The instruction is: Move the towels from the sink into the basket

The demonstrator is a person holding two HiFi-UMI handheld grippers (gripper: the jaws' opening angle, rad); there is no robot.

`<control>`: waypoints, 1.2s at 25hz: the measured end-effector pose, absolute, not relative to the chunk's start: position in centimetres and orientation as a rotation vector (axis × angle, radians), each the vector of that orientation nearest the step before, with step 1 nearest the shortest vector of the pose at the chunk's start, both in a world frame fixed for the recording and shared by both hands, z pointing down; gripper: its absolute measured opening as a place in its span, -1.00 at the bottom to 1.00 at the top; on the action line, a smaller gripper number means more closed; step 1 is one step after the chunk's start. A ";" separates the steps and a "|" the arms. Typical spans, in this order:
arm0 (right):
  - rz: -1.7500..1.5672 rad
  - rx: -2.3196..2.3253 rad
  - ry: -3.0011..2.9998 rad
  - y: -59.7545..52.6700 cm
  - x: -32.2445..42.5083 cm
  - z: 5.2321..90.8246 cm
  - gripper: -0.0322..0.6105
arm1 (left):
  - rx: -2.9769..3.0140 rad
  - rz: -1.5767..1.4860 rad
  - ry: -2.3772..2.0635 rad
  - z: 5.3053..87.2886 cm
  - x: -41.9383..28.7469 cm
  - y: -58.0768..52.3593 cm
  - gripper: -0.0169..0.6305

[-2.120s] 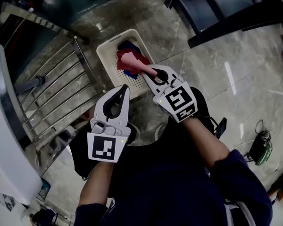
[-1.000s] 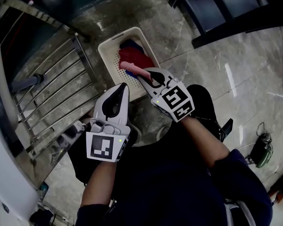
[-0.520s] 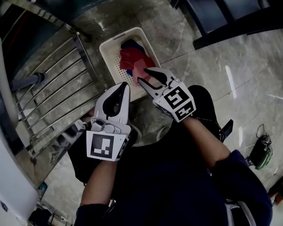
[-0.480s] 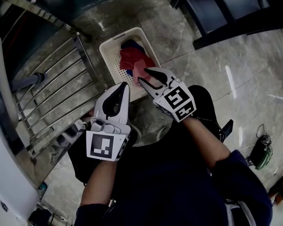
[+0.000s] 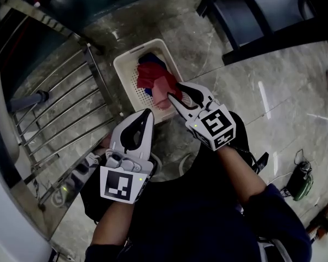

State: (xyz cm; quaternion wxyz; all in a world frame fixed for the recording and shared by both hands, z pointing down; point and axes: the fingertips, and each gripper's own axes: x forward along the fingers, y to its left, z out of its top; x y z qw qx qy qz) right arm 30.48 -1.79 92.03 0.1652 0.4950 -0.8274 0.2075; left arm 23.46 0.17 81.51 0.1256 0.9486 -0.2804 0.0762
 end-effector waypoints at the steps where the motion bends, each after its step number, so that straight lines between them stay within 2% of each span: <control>1: 0.595 1.420 -2.364 -1.9 30.8 91.8 -0.54 | 2.762 0.225 -0.809 81.5 23.6 0.2 -0.94; 7: 0.574 1.472 -2.393 -2.4 31.8 89.7 -0.54 | 2.745 0.240 -0.769 82.1 23.6 0.3 -0.94; 12: 0.525 1.531 -2.414 -2.5 32.2 88.0 -0.73 | 2.758 0.204 -0.745 81.7 24.1 0.3 -0.94; 20: 0.537 1.546 -2.430 -1.0 31.7 81.4 -0.82 | 2.750 0.313 -0.671 79.2 24.1 3.0 -0.94; 30: 0.636 1.520 -2.371 3.2 32.2 69.6 -0.85 | 2.775 0.437 -0.611 67.5 24.3 7.7 -0.94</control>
